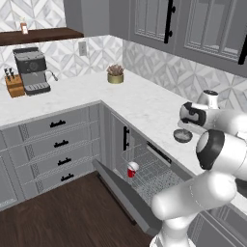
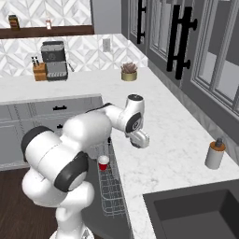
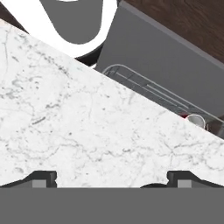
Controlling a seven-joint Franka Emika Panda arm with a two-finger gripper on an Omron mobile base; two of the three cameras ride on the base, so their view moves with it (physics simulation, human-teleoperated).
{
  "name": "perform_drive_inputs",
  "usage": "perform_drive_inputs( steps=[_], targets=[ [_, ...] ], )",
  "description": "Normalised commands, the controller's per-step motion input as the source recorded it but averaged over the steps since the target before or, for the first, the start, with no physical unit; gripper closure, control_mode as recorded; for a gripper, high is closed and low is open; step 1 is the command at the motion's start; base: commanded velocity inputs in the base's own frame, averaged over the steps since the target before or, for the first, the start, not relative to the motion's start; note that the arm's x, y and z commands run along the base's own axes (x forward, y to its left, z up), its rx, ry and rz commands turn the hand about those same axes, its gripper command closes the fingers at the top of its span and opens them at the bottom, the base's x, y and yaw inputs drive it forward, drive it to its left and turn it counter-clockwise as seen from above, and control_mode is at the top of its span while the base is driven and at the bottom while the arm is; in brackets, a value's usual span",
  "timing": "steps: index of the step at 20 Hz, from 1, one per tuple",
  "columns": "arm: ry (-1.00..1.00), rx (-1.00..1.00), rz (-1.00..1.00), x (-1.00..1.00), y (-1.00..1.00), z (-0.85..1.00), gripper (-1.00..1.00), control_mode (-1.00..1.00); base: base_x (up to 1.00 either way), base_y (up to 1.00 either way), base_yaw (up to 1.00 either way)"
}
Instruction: Pick up the cup and bowl from the counter, place them in the dishwasher, and close the dishwasher door.
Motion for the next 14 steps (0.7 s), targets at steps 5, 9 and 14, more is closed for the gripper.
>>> perform_drive_inputs(
  steps=[5,9,14],
  targets=[
    [0.00,0.00,-0.02,0.12,-0.20,-0.19,-1.00,-1.00,0.00,0.00,0.00],
    [0.01,0.00,-0.12,0.16,-0.15,-0.22,-1.00,-1.00,0.00,0.00,0.00],
    [0.00,0.01,-0.17,0.26,-0.01,-0.10,-1.00,-1.00,0.00,0.00,0.00]
  ],
)
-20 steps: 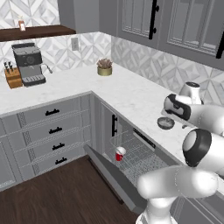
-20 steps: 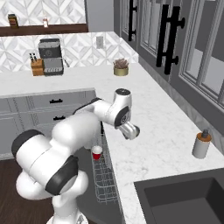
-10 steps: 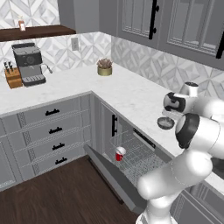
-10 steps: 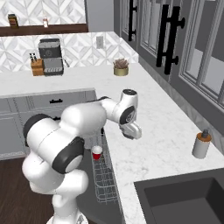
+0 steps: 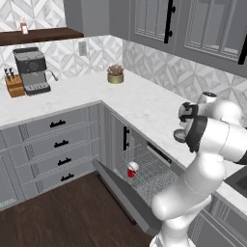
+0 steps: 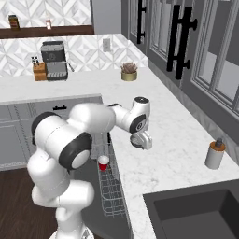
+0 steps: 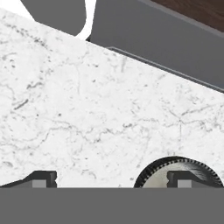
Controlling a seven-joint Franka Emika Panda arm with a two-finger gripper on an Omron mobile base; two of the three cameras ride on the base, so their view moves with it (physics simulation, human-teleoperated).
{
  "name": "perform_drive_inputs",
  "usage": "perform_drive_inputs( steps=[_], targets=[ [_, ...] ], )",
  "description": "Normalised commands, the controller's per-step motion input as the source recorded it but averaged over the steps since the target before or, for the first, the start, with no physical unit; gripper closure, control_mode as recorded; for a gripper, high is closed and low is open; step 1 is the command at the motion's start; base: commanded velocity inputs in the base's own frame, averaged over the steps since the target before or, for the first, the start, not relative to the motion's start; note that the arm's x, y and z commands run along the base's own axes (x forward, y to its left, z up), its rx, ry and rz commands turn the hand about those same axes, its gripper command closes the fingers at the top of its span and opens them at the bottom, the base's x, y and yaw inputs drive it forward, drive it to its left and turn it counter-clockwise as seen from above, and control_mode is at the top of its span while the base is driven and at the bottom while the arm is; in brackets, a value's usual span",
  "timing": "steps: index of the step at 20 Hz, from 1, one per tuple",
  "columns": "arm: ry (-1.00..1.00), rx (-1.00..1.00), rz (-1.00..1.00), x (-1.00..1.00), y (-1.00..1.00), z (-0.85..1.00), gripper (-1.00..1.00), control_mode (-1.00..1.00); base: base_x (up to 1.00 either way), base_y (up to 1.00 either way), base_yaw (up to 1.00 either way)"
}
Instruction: Pick up the cup and bowl from the counter, place them in the dishwasher, and close the dishwasher door.
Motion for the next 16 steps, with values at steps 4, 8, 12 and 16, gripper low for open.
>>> perform_drive_inputs(
  steps=[4,8,12,16],
  targets=[
    [0.02,0.03,-0.09,0.27,-0.08,-0.14,-1.00,-1.00,0.00,0.00,0.00],
    [0.06,0.00,0.00,0.37,0.00,-0.23,-1.00,-1.00,0.00,0.00,0.00],
    [0.03,0.03,0.00,0.26,-0.02,-0.22,-1.00,-1.00,0.00,0.00,0.00],
    [0.03,0.04,0.00,0.14,-0.14,-0.24,-1.00,-1.00,0.00,0.00,0.00]
  ],
)
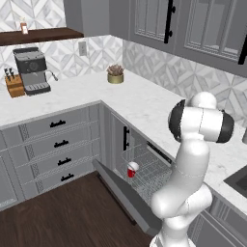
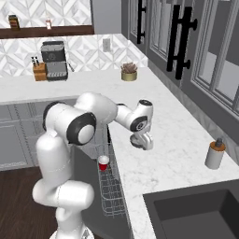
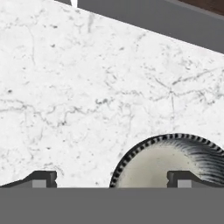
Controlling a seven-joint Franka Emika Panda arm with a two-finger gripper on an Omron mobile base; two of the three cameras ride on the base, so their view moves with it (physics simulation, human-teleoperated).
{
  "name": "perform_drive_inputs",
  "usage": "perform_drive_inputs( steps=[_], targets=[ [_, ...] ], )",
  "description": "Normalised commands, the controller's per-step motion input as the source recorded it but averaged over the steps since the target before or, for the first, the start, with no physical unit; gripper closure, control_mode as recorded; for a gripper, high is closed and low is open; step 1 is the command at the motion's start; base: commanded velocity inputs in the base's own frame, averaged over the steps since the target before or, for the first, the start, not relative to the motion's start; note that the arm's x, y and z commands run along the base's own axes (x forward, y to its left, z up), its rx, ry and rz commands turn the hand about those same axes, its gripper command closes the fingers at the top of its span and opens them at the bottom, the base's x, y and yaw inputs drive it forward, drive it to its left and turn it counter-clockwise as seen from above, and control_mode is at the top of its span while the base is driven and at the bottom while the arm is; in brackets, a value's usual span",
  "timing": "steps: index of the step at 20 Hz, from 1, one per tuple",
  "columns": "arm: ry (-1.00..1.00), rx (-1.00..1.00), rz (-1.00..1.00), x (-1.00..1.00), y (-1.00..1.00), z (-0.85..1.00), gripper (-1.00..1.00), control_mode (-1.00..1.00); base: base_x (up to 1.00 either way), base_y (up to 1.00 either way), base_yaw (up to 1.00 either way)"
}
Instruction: Pick up the cup and bowl from the counter, place them in the dishwasher, and close the dishwasher door.
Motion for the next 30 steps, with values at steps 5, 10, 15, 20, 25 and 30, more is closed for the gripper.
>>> perform_drive_inputs(
  steps=[5,10,15,20,25,30],
  targets=[
    [0.02,0.04,0.00,0.19,-0.08,-0.23,-1.00,-1.00,0.00,0.00,0.00],
    [0.00,0.03,0.00,0.30,0.00,-0.14,-1.00,-1.00,0.00,0.00,0.00],
    [0.00,0.02,0.00,0.15,0.00,-0.25,1.00,-1.00,0.00,0.00,0.00],
    [0.00,0.02,0.00,0.14,0.00,-0.22,1.00,-1.00,0.00,0.00,0.00],
    [0.00,0.03,0.00,0.03,0.00,-0.07,1.00,-1.00,0.00,0.00,0.00],
    [-0.08,0.00,0.00,-0.07,0.04,0.11,1.00,-1.00,0.00,0.00,0.00]
  ],
)
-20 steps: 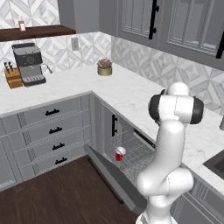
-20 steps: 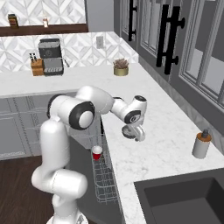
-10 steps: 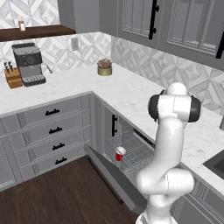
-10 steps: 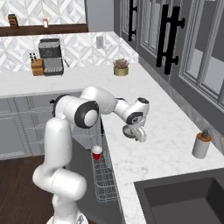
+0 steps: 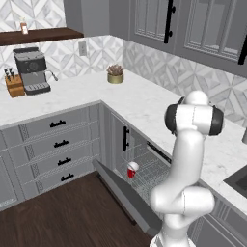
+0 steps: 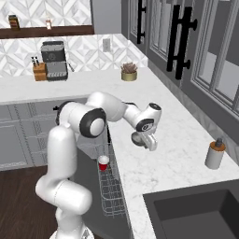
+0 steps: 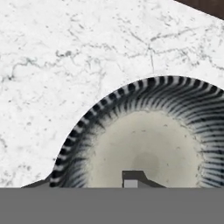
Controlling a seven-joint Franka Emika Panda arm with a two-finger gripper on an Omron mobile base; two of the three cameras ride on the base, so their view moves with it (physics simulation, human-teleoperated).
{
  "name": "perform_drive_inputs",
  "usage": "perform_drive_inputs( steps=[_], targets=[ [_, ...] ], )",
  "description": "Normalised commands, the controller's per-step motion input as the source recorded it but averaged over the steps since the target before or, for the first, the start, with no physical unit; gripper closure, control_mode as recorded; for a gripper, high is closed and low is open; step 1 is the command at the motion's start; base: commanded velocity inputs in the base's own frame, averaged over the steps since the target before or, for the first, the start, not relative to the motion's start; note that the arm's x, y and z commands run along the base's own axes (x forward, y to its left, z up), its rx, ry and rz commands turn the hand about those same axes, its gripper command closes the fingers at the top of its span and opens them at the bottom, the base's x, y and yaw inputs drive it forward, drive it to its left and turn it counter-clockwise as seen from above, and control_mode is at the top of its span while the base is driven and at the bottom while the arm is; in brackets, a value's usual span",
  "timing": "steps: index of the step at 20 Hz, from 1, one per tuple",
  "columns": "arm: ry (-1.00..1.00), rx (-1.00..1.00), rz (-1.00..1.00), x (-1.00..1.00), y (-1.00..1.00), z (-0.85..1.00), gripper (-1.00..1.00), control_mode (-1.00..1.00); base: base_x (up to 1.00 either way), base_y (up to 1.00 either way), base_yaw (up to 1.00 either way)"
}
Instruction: Pick up the cup and bowl from the counter, place them in the dishwasher, and close the dishwasher door.
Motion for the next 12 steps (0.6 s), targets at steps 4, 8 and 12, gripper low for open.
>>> perform_drive_inputs(
  steps=[4,8,12],
  targets=[
    [-0.14,0.00,0.01,-0.30,0.27,0.46,1.00,-1.00,0.00,0.00,0.00],
    [-0.13,-0.02,0.05,-0.51,0.74,0.44,1.00,-1.00,0.00,0.00,0.00],
    [-0.03,-0.09,0.08,-0.64,1.00,0.39,1.00,-1.00,0.00,0.00,0.00]
  ],
)
